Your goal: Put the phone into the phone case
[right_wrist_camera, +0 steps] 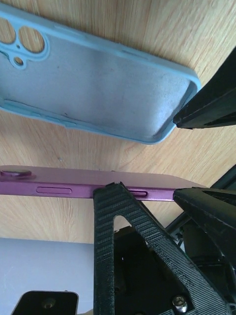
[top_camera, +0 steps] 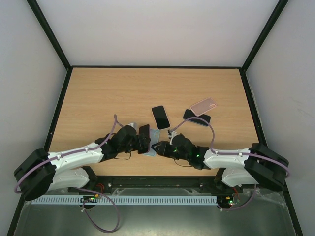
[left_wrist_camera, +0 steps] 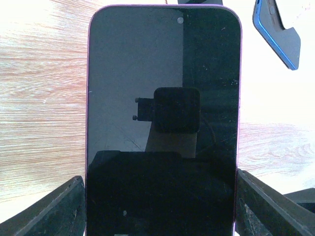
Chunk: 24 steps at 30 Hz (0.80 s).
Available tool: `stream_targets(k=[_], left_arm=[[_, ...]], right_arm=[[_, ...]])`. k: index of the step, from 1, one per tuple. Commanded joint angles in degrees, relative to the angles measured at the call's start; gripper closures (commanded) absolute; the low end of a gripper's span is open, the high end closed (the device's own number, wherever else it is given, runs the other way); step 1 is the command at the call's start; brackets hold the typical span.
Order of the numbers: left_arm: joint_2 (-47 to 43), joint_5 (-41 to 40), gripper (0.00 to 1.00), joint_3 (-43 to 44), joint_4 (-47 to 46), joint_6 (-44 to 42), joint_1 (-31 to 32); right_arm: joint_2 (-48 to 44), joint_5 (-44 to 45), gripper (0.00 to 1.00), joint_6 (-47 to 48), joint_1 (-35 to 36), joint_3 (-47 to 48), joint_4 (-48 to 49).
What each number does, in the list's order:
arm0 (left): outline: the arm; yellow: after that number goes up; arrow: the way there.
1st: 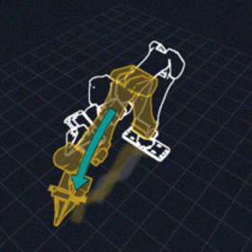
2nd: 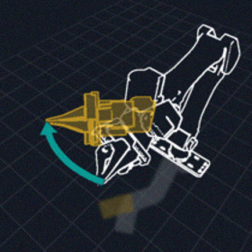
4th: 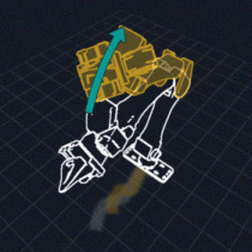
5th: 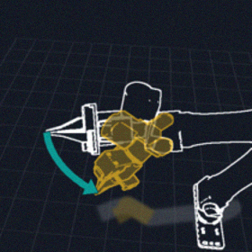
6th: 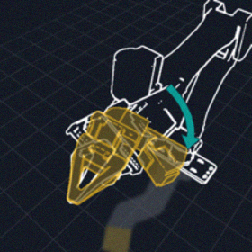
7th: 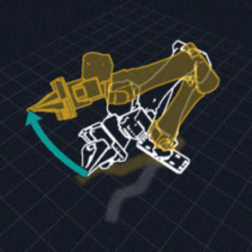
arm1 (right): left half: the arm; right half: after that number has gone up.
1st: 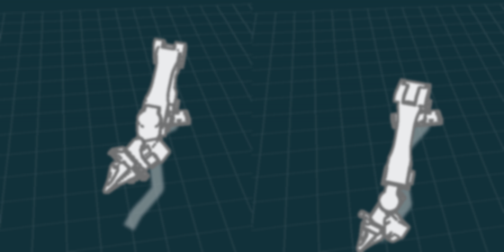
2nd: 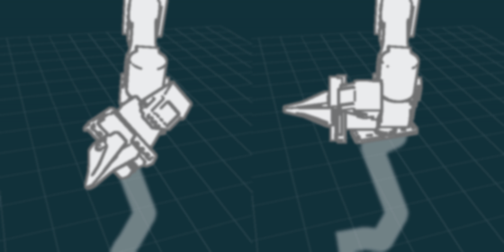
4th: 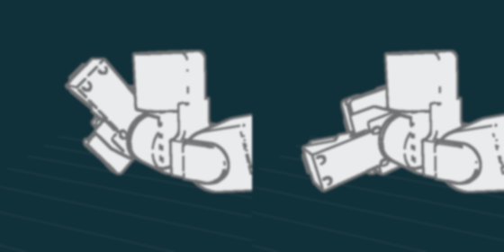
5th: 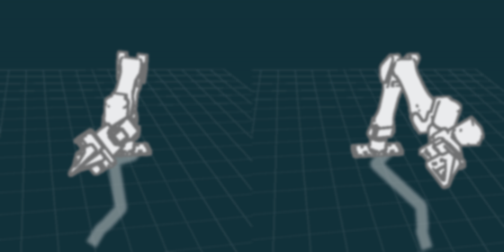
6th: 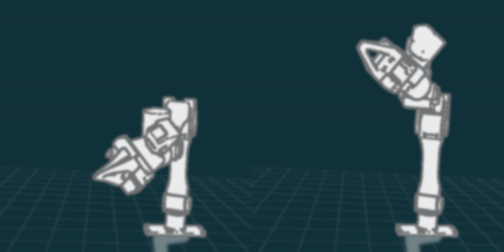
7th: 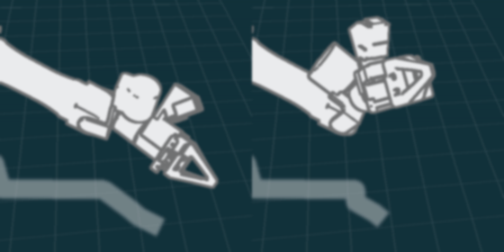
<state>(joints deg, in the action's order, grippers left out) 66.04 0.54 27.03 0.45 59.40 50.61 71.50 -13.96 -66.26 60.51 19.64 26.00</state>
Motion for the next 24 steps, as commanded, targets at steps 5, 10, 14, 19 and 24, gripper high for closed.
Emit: stream_targets(k=[5,10,14,19,24], left_arm=[[0.4,1.6,0.43,1.3,-3.6,1.3,0.3],[1.5,3.3,0.45,1.7,-5.5,1.6,0.2],[2.7,3.8,0.45,1.6,-6.4,2.2,0.2],[3.8,5.3,0.45,1.3,-8.2,3.0,0.2],[3.1,5.8,0.32,0.9,-8.7,3.7,0.2]], right_arm=[[4.5,2.0,0.65,-0.4,2.1,5.2,0.8],[6.3,2.3,0.69,-0.1,2.9,7.1,0.5],[7.3,2.4,0.74,0.0,3.1,7.3,0.7],[7.8,3.3,0.88,0.6,3.1,7.1,0.4],[7.4,3.4,0.98,0.8,3.1,5.7,1.1]])
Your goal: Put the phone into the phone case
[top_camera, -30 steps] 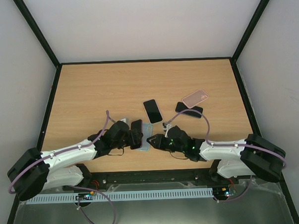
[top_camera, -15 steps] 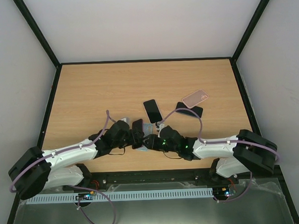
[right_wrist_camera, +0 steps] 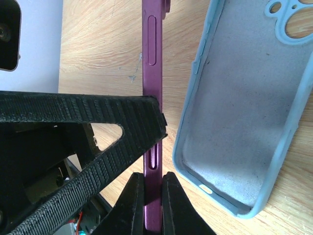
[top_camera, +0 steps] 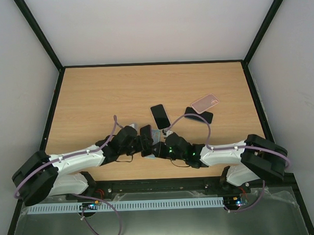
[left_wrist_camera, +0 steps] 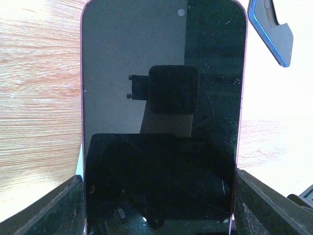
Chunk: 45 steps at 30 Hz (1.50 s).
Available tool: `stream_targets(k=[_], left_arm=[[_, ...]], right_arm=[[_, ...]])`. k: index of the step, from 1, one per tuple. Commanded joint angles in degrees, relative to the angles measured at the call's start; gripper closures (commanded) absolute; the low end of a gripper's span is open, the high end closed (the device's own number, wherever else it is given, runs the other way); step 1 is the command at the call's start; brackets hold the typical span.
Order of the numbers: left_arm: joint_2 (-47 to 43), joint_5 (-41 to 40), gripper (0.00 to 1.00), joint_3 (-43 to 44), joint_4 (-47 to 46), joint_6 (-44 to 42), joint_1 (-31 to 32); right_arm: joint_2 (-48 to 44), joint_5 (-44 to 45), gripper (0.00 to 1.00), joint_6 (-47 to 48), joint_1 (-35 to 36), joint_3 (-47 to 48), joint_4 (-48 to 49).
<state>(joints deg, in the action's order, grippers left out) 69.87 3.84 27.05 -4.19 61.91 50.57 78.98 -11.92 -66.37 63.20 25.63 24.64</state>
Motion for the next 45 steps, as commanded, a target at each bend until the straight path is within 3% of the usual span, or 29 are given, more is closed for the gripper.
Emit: stream_targets(k=[1,7,10,19,37,45], left_arm=[[-1.2,2.4,0.28,0.8,-3.9,1.2,0.3],[-4.9,-1.2,0.05,0.9,-0.1,0.2,0.3],[-6.7,-4.8,0.01,0.8,3.3,-0.5,0.3],[-6.3,-8.5,0.02,0.0,5.4,-2.8,-0.5],[5.1,-0.2,0.13,-6.4,-11.9,0.2,-1.7],[6.2,0.9,0.22,-6.8,-13.7,0.2,-1.6]], right_arm=[[-0.3,1.4,0.98,0.8,0.4,-0.7,2.5],[-2.3,2.9,0.98,0.5,0.5,-2.4,0.8],[-3.8,4.0,0.98,0.2,0.4,-2.8,-1.3],[-5.3,3.5,0.98,-3.0,-0.2,-1.5,-5.7],[-1.4,-2.6,0.98,-3.7,-4.6,1.1,-4.3],[0.7,-4.6,0.98,-2.3,-4.9,-0.9,-0.5]])
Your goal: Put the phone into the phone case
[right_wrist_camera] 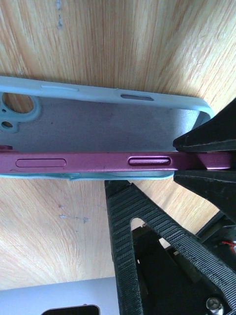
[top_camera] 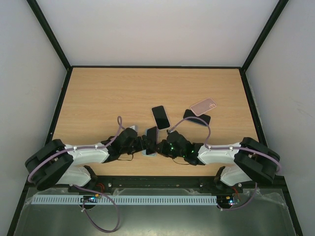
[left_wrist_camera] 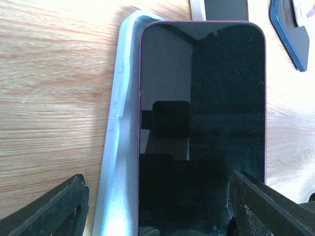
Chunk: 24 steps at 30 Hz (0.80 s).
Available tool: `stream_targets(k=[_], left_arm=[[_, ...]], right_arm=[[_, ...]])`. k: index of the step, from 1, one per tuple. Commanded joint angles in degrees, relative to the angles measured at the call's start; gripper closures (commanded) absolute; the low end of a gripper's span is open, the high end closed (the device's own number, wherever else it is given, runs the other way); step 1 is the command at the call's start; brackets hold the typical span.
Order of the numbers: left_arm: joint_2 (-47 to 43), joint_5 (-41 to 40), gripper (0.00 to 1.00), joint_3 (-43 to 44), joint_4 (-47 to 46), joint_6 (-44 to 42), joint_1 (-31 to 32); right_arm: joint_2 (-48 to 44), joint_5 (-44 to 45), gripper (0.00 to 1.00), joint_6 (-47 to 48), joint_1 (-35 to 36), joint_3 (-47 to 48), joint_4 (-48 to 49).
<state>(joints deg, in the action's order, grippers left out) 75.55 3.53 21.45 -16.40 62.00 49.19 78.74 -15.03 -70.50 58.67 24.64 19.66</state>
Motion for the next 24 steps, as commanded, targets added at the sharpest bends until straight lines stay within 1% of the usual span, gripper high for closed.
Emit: stream_targets(k=[1,4,9,15,17,21,24], left_arm=[[0.5,1.3,0.23,-1.2,-1.6,0.1,-0.3],[0.4,1.7,0.28,-1.5,-2.3,0.3,-0.1],[0.7,2.7,0.33,-2.3,-4.5,1.6,1.1],[1.6,3.3,0.34,-2.1,-6.1,5.6,4.9],[1.1,2.2,0.36,-2.0,-4.4,7.0,5.9],[-1.6,1.8,0.37,-3.9,-5.9,8.8,6.8],[-3.3,1.8,0.37,-4.7,-6.5,9.0,6.9]], right_arm=[[1.2,-2.1,0.98,2.4,-0.4,-0.1,4.9],[2.2,-4.0,0.98,2.6,-0.4,-1.2,6.6],[3.8,-5.4,0.98,1.4,-0.5,-2.6,10.4],[5.9,-8.9,0.98,-2.9,-0.5,-2.6,16.0],[5.8,-9.2,0.98,-2.9,-0.5,-2.1,15.6],[4.5,-7.8,0.98,-1.2,-0.4,-3.7,14.3],[5.0,-8.8,0.98,0.5,-0.4,-5.0,14.1]])
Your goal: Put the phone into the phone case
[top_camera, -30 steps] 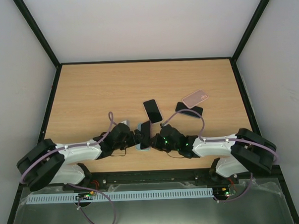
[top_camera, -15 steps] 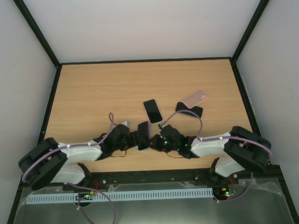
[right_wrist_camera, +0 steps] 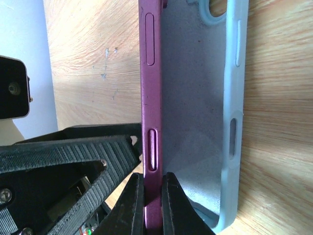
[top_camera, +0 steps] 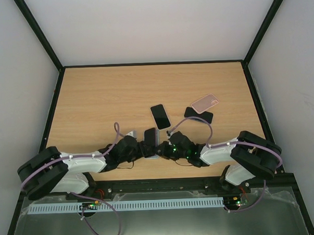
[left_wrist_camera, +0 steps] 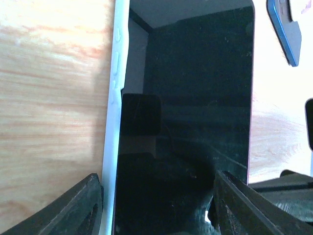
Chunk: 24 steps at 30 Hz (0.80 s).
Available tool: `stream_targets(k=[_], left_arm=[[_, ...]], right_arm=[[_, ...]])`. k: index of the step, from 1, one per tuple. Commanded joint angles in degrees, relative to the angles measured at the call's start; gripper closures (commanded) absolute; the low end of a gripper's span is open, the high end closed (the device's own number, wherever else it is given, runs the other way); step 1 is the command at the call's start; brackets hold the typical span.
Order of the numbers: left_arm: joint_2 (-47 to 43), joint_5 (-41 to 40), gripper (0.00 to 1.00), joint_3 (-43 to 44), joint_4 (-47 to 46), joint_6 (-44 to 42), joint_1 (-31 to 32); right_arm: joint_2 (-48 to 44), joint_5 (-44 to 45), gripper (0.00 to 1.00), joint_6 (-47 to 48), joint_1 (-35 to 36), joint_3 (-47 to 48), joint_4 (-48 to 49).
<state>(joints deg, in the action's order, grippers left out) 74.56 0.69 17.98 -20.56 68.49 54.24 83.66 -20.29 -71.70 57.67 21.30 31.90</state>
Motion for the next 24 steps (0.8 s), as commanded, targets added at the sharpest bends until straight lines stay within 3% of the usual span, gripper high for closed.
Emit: stream_targets(k=[1,11,15,21,24], left_arm=[[-2.9,4.7,0.37,-1.4,-2.5,2.4,1.8],[-6.3,2.6,0.39,-1.2,1.5,3.4,1.8],[-9.4,-0.1,0.39,-1.3,4.0,2.0,1.0],[-12.7,-0.5,0.37,-2.3,6.9,-1.6,-5.5],[-13.7,0.1,0.35,-2.9,6.3,-3.1,-6.9]], right_arm=[[0.5,-3.7,0.97,2.2,0.6,-2.0,1.8],[0.7,-1.9,0.86,5.7,0.6,-1.7,-3.4],[-2.4,1.4,0.75,8.1,0.6,-0.3,-8.4],[-6.9,9.5,0.6,12.7,0.5,2.0,-17.4],[-7.0,12.1,0.58,14.7,0.4,3.6,-21.1]])
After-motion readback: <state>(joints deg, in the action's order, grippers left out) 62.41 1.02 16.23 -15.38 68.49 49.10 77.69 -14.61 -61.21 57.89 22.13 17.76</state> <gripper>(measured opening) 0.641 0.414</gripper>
